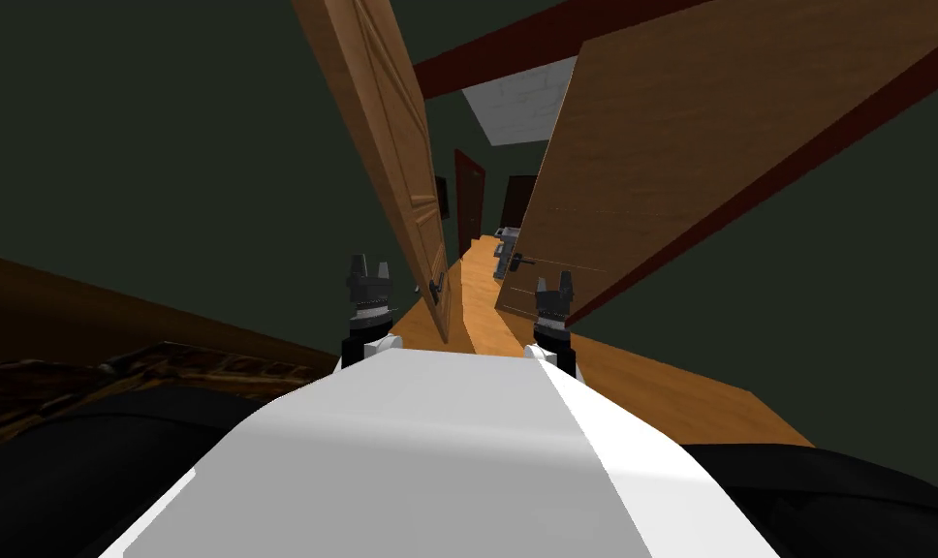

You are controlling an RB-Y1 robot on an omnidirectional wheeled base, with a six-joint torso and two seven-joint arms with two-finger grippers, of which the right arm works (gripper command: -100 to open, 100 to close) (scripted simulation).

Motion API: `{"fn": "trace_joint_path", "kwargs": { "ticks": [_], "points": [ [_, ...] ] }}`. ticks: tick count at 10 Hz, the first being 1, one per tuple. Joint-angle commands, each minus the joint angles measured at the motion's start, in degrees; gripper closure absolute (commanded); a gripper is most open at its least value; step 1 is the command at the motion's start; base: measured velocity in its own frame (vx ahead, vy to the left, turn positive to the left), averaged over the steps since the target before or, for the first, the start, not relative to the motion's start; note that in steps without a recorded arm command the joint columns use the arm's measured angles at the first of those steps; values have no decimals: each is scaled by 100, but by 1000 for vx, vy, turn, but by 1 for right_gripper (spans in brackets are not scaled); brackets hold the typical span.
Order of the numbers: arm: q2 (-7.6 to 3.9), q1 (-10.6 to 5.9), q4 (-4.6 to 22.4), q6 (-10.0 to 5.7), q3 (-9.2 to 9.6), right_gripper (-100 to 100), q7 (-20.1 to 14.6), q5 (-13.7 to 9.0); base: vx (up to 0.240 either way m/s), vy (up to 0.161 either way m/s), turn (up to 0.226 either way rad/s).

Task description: Pull the door open

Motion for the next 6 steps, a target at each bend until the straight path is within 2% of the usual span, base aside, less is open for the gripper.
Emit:
{"fn": "trace_joint_path", "kwargs": {
  "ticks": [1, 6],
  "points": [
    [-38, 115, 100, 55, 54, -100, 73, -35, 165, -103, 240],
    [-61, 264, 614, 215, 211, -100, 321, -122, 156, -122, 178]
  ]
}}
